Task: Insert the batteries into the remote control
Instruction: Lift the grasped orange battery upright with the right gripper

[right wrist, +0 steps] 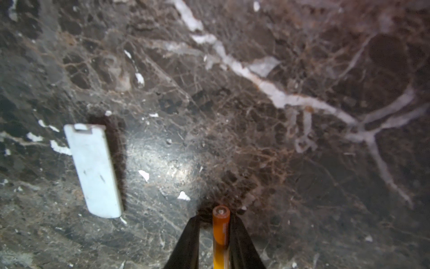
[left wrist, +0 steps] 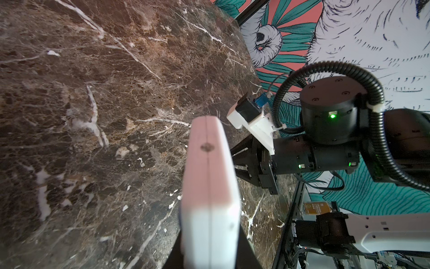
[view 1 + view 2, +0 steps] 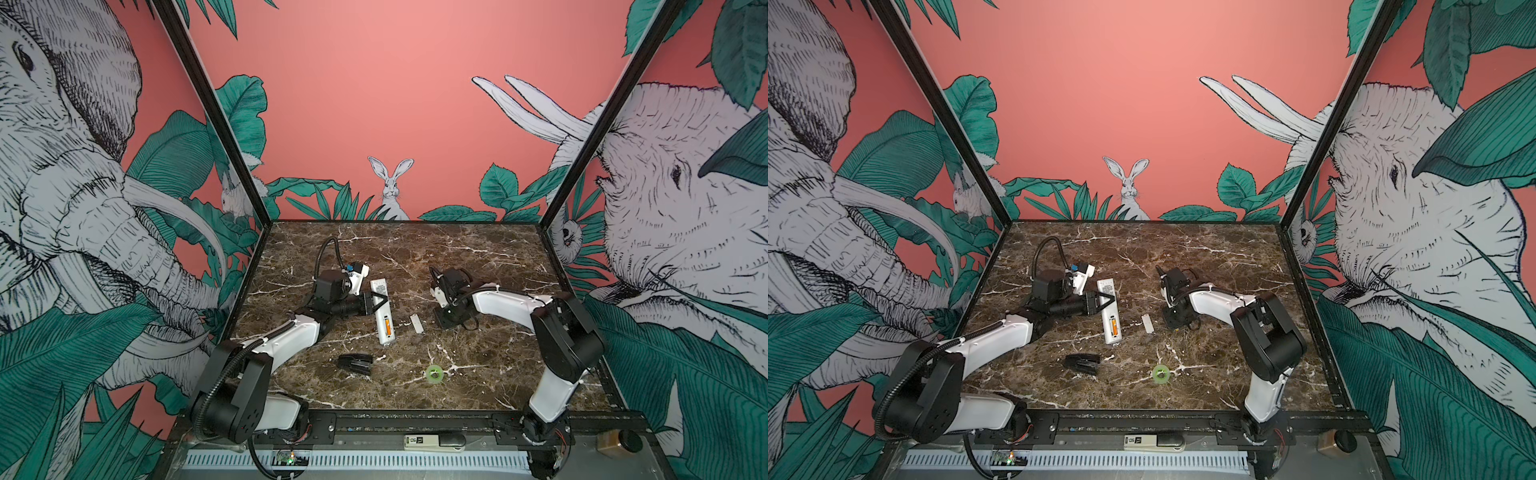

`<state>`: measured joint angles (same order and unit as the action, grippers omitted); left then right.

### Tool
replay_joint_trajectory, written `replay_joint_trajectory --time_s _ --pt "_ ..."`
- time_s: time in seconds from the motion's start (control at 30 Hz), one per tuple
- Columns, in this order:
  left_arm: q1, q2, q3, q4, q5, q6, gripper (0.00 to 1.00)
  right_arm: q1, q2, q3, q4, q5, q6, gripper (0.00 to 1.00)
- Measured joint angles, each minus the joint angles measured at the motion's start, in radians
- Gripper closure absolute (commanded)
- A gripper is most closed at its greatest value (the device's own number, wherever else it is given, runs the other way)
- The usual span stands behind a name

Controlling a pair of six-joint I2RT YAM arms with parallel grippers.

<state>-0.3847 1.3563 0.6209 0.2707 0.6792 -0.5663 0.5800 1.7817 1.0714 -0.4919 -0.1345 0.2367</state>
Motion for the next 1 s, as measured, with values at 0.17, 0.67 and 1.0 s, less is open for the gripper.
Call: replay_joint_trajectory --time_s 0.17,0.67,1.0 --pt "0.0 0.0 0.0 0.0 0.0 0.0 1.0 -0.001 0.014 0.016 0.001 0.001 -0.002 0.75" --pt "0.0 0.0 0.0 0.001 0.0 -0.001 1.0 -0.002 0.024 0.028 -0.007 0.031 -0.021 0.83" --pt "0.0 0.0 0.0 0.0 -0.008 -0.002 1.0 -0.002 0.025 0.029 -0.007 0.04 -0.04 0.89"
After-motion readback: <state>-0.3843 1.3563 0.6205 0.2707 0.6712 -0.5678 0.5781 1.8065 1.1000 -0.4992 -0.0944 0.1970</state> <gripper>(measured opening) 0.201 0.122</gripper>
